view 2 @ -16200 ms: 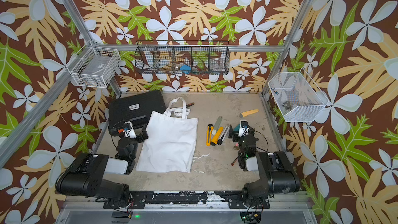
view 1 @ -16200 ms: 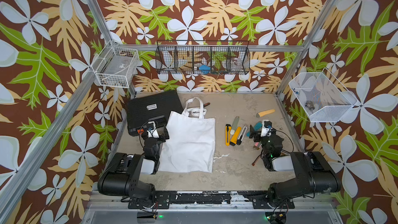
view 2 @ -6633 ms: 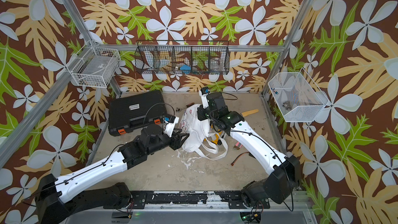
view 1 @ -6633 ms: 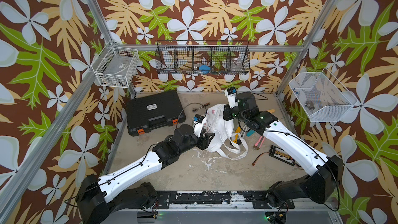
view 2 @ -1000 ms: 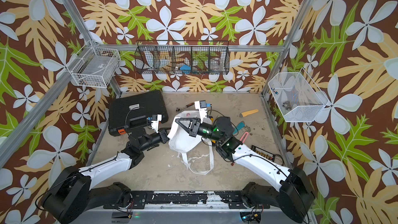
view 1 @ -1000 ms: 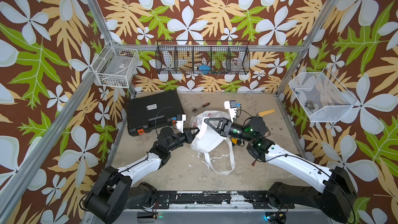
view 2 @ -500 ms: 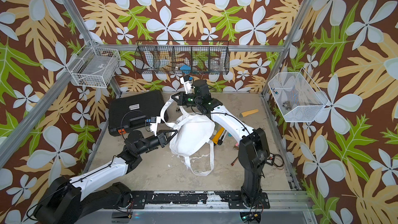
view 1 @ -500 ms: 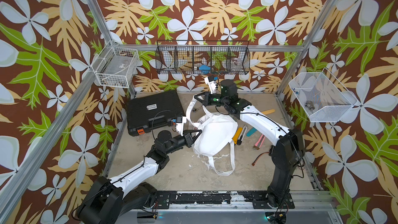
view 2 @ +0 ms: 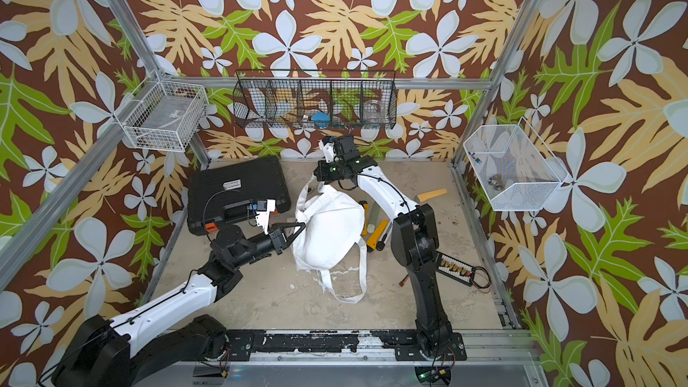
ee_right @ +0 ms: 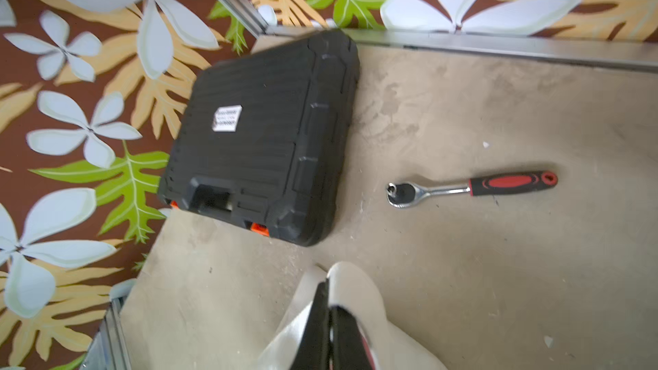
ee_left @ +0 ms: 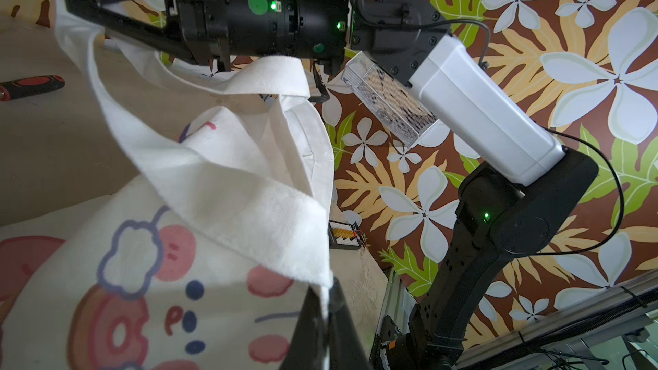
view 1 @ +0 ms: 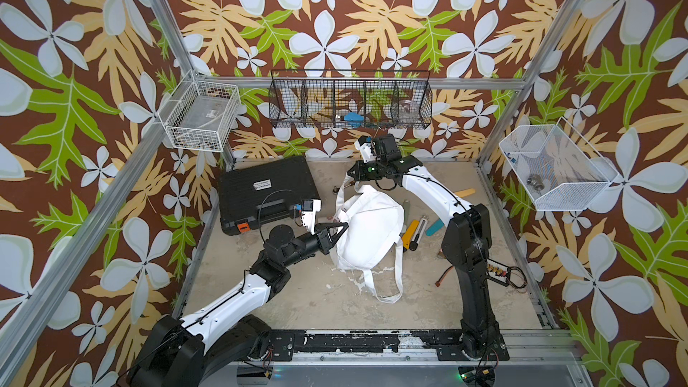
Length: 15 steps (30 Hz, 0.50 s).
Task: Place the art knife into the pouch
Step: Open the pouch at the center of the board.
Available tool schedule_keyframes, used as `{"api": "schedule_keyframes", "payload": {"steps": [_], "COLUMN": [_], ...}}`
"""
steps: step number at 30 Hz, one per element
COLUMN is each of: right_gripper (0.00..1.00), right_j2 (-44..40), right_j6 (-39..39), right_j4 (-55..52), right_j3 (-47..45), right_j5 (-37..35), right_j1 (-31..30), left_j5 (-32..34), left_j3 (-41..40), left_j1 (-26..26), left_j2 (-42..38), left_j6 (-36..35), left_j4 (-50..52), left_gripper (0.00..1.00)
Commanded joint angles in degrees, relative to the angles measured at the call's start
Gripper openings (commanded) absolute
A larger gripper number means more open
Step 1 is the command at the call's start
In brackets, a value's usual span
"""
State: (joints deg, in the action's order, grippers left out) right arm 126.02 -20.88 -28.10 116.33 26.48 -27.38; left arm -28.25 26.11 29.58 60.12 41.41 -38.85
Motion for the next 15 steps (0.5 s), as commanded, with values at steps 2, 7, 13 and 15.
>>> {"api": "schedule_keyframes", "payload": {"steps": [2,7,13,15], "right_gripper": [0.0,0.23,0.77,0.84], "right_j2": [-1.38,-6.03,-19.23,-22.16], "right_j6": [5.88,8.05,7.26,7.36], "right_j4": [-3.81,-2.0,1.79,0.82], "right_j3": [-5.81,-14.66,-18.02,-17.13], "right_j5": [-2.46,-10.01,-21.08,-24.72], "right_j1": [0.08,0.28,1.69,1.99], "left_j5": [1.47,2.95,3.28,3.3], "left_j3": [1.33,3.66,3.52,3.42], "left_j1": [0.04,-0.05,-0.18,-0.31], "left_j2": [0.19,0.27,2.27,2.71], "left_j6": [-1.26,-1.68,-0.77,-0.47], "left_j4": [-1.94,-0.83,-2.15,-2.71], "left_gripper": [0.0,0.0,0.0,0.0]}}
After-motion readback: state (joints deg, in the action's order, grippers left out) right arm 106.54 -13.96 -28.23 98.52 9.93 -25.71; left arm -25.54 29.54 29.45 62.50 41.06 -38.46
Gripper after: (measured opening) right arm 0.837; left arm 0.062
